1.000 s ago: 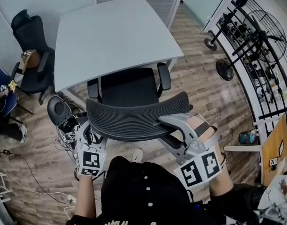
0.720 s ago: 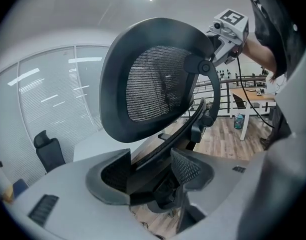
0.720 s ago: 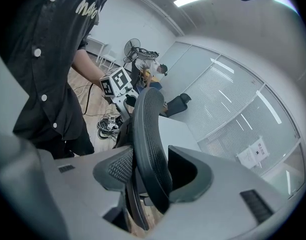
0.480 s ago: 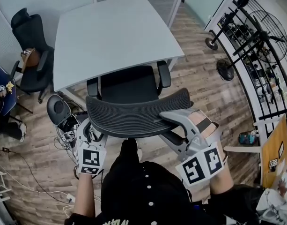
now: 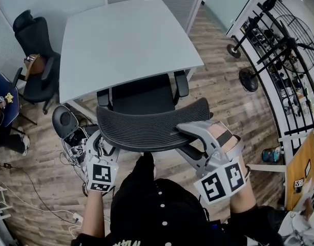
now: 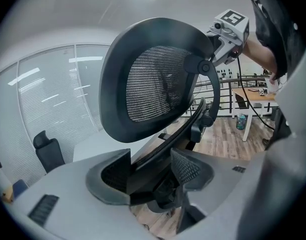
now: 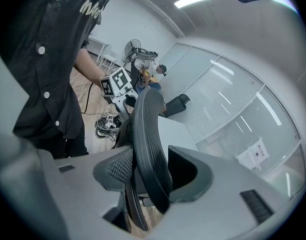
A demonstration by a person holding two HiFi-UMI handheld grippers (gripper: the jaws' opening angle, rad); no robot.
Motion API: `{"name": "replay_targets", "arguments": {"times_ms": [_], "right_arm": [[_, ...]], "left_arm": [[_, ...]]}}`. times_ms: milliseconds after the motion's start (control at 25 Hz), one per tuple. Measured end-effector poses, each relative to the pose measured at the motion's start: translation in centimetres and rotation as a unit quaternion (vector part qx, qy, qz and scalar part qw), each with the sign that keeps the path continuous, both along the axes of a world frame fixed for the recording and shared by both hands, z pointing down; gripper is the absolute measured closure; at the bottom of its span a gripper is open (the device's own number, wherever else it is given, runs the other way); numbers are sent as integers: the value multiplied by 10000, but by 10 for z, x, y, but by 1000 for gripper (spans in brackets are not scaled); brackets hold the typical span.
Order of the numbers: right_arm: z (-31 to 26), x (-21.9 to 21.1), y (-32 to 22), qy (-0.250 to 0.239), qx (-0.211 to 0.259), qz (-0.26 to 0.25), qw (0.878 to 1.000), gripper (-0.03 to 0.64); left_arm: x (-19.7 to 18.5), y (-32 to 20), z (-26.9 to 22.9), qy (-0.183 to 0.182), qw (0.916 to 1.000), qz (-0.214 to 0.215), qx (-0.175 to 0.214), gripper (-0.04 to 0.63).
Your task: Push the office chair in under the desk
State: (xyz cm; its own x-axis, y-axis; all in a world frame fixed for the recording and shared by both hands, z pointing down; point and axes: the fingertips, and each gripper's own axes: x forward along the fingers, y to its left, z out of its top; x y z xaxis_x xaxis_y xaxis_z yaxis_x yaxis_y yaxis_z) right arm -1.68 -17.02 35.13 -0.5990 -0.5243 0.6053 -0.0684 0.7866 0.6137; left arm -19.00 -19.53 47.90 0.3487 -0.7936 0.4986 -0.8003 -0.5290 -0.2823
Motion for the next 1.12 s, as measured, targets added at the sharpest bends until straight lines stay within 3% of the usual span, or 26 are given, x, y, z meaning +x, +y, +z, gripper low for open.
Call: {"name": "replay_targets", "arguments": {"times_ms": [1120], "right_arm": [[3, 26, -71, 50, -49, -281, 9996, 403]], "left_arm": [[23, -59, 2, 16, 9999, -132, -31, 333]]}}
